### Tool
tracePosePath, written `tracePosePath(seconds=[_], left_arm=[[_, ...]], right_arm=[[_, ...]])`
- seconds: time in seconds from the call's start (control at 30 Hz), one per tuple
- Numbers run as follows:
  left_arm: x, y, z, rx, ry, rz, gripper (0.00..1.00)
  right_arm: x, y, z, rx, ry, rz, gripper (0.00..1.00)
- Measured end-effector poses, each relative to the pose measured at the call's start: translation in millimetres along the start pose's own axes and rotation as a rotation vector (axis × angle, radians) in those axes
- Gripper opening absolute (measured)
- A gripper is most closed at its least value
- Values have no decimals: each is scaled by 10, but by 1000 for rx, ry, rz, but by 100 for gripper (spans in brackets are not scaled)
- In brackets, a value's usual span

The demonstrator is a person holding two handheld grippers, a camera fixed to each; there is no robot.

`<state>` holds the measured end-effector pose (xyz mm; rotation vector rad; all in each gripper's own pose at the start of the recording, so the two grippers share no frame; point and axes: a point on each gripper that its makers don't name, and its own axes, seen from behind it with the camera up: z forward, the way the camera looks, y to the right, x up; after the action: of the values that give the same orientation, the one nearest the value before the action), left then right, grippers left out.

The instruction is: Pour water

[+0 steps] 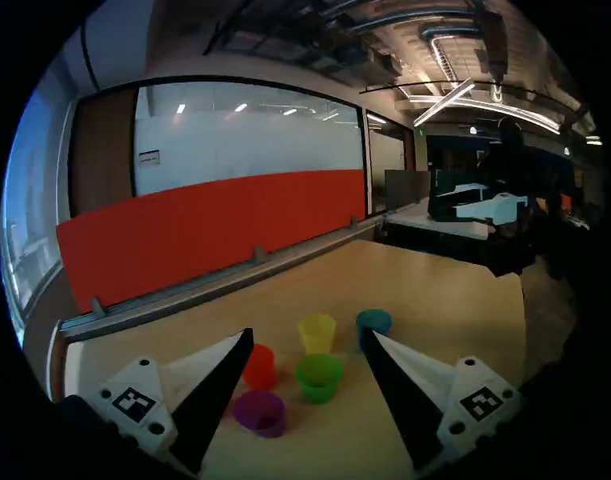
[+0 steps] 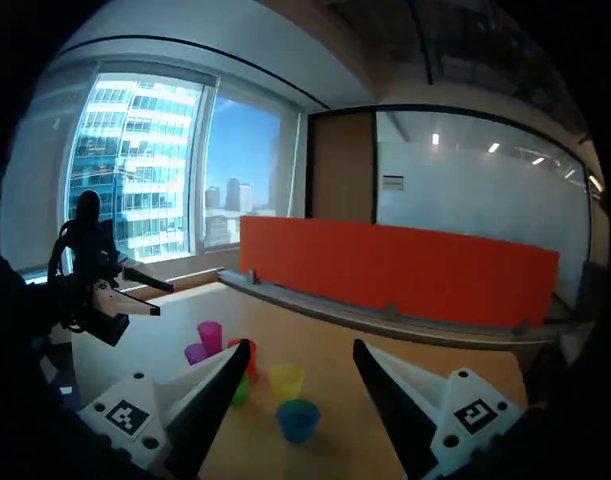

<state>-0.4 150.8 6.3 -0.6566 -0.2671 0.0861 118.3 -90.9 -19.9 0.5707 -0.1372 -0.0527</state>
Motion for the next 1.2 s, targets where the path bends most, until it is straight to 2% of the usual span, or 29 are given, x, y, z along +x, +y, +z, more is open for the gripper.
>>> tracePosePath(seconds=[0.3,0.6,1.2], left_arm=[[-381,68,249,-44,-72,-15,100],[-739,127,449,-81,-144,-34,100],[-1238,309,591,-131,-261,-37,100]], right_arm=[[-160,49,160,9,-33,25,100],[-326,83,299,11,-66,21,100],[-467,101,433,17,-98,13,100]])
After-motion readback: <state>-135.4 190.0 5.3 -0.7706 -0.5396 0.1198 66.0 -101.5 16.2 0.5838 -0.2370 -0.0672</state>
